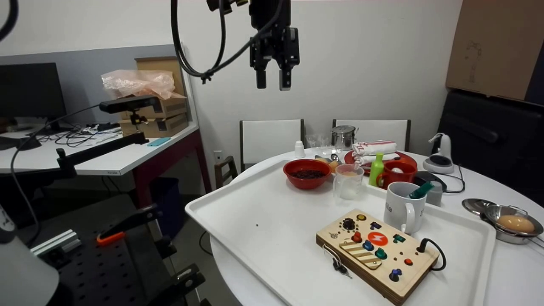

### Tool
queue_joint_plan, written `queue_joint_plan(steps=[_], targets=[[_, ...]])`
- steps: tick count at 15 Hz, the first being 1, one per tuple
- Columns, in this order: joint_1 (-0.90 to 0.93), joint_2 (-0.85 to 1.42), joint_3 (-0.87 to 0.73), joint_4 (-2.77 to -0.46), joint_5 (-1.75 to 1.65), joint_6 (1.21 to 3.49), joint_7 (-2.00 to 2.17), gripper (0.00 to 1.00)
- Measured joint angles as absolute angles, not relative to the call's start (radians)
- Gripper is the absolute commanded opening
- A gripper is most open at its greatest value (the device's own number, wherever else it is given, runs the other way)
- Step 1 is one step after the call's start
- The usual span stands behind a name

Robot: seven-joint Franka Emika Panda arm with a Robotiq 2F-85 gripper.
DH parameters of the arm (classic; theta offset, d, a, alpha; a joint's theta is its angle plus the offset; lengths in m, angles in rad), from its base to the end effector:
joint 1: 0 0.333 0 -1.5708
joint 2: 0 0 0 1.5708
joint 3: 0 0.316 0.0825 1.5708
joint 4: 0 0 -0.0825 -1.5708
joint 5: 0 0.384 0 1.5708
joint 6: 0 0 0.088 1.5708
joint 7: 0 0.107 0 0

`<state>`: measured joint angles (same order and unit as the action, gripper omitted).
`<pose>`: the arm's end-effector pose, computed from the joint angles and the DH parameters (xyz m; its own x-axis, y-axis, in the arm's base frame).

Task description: Flip the yellow switch on top of the wooden board

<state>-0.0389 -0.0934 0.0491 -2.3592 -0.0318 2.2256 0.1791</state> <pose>0.4841 0.0040 0.3623 0.9882 -0.1493 -0.0348 -0.1481 -0.9883 0.0358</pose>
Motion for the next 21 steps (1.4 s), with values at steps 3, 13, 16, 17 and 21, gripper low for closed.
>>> queue_joint_plan(steps=[3, 13, 16, 17, 21], targets=[[-0.055, -0.018, 0.010, -2.350, -0.037, 2.290, 0.201, 1.00], [-0.080, 0.294, -0.083, -2.136, -0.029, 2.339, 0.219, 0.51], [-0.080, 0.354, -0.087, -2.077, -0.024, 2.333, 0.228, 0.53], [-0.080, 0.365, -0.087, -2.065, -0.024, 2.332, 0.231, 0.51], [-0.080, 0.374, -0.088, -2.054, -0.023, 2.327, 0.233, 0.51]])
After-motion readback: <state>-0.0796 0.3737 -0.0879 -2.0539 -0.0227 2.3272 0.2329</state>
